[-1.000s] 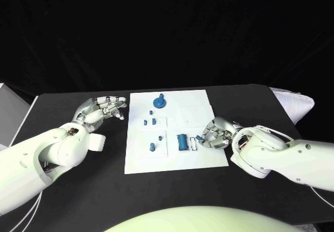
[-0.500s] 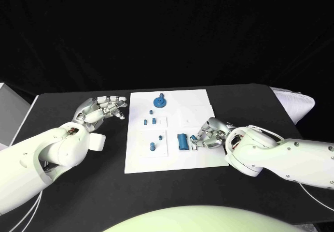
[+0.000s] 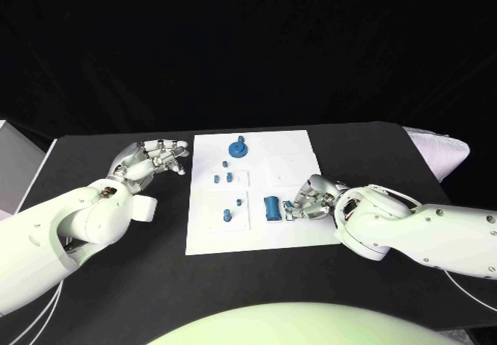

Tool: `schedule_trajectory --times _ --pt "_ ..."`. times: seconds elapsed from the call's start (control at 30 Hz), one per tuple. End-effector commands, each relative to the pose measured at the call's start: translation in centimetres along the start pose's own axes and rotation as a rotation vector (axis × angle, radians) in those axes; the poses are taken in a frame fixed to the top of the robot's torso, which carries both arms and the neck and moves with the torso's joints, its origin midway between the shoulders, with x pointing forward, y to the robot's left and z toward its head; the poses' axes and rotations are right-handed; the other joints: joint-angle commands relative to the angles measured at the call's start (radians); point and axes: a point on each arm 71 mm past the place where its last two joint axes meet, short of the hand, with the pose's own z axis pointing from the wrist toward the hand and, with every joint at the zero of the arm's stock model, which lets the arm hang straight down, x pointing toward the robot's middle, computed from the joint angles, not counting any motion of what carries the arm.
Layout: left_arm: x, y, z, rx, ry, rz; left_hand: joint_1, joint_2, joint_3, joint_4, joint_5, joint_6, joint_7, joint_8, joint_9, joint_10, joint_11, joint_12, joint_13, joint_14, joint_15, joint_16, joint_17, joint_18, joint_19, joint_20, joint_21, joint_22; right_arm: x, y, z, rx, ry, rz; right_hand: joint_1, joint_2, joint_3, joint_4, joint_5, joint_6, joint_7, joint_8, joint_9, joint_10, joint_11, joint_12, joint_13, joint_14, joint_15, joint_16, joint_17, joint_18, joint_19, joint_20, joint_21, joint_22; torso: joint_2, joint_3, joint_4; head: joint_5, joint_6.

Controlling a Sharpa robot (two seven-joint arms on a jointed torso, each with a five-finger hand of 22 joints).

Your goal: Assemble the parts on the task board

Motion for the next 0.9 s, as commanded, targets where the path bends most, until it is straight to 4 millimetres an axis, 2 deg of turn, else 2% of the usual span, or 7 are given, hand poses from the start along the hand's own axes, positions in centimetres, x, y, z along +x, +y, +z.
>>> schedule_trajectory --times 0.03,0.5,0.9 --pt "0.15 -0.1 0.0 0.007 0.005 -0.007 0.01 0.0 -0.002 0.005 0.005 0.003 0.001 0.007 -0.001 -0.005 -0.003 0.006 -0.001 0.006 0.001 -0.004 -0.002 0.014 0.007 -0.001 -0.007 -0.001 0.15 0.07 -0.04 0.001 0.007 -0.033 -0.012 -0.001 -0.007 0.001 -0.005 0.003 0.005 0.002 -0.001 0.106 -0.007 0.002 0.263 0.103 -0.005 0.004 0.263 -0.014 0.105 -0.006 0.005 0.263 -0.001 -0.0002 0.0006 0.0 -0.001" --pt "0.11 -0.1 -0.01 0.005 0.004 -0.007 0.009 0.0 -0.002 0.007 0.005 0.003 0.001 0.007 -0.001 -0.005 -0.003 0.005 -0.002 0.006 0.001 -0.004 -0.002 0.014 0.007 -0.001 -0.007 -0.002 0.13 0.28 0.15 -0.005 -0.012 -0.034 -0.019 0.0 -0.013 0.002 -0.005 0.005 0.005 0.003 -0.001 0.106 -0.008 0.002 0.263 0.103 -0.005 0.004 0.263 -0.014 0.105 -0.006 0.005 0.263 0.0 -0.0006 0.0006 0.0 0.003" --pt "0.07 -0.03 0.03 0.002 0.001 -0.007 0.009 0.003 -0.002 0.009 0.006 0.004 0.001 0.007 -0.002 -0.005 -0.003 0.006 -0.002 0.006 0.001 -0.004 -0.002 0.014 0.007 -0.001 -0.008 -0.002 0.29 0.56 0.33 -0.011 -0.01 -0.032 -0.035 0.002 -0.03 0.002 -0.006 0.004 0.005 0.002 -0.001 0.106 -0.008 0.002 0.263 0.103 -0.006 0.004 0.263 -0.014 0.105 -0.006 0.005 0.263 -0.001 -0.0007 0.0001 0.0 -0.001"
